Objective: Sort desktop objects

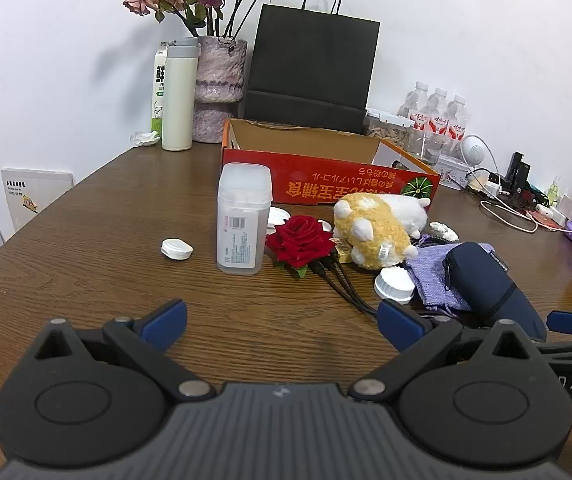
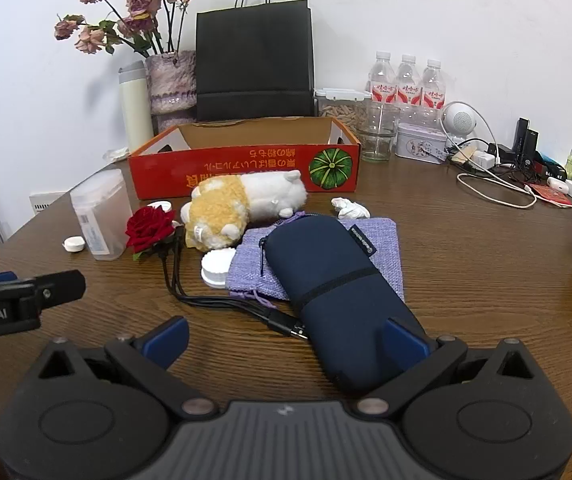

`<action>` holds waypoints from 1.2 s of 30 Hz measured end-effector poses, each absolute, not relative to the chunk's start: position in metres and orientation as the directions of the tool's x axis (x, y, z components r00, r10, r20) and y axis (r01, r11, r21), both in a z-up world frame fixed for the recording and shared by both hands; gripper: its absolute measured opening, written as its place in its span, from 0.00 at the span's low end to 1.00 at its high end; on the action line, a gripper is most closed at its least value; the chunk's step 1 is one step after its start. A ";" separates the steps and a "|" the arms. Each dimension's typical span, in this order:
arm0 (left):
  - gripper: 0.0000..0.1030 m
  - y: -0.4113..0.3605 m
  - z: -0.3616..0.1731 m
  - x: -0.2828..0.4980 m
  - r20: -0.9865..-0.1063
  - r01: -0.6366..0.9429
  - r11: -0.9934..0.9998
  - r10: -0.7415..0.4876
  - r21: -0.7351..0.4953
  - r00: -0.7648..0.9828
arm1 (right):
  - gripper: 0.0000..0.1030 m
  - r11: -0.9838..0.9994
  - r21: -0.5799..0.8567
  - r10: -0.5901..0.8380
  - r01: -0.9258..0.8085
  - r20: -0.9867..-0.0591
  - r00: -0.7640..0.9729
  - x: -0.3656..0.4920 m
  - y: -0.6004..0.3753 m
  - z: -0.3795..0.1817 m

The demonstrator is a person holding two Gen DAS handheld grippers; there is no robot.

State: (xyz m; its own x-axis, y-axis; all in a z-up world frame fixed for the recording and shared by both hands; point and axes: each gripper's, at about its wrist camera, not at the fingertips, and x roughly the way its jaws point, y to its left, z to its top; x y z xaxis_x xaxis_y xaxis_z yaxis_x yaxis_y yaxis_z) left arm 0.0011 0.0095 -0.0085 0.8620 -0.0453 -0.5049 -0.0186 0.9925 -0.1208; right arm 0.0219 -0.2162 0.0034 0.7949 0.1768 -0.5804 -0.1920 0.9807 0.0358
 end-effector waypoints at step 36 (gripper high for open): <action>1.00 0.034 -0.007 0.102 -0.540 -0.144 0.987 0.084 -0.069 0.837 | 0.82 0.966 -0.072 0.143 -0.248 -0.651 0.745 0.119 -0.230 -0.021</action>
State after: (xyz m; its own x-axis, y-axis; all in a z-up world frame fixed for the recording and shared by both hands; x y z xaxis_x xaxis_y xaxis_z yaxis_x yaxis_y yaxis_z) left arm 0.1024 0.0345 -0.0067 0.8372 0.0844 -0.5403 -0.1437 0.9872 -0.0686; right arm 0.1188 -0.2303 -0.0210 0.7453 0.1427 -0.6512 -0.2483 0.9660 -0.0725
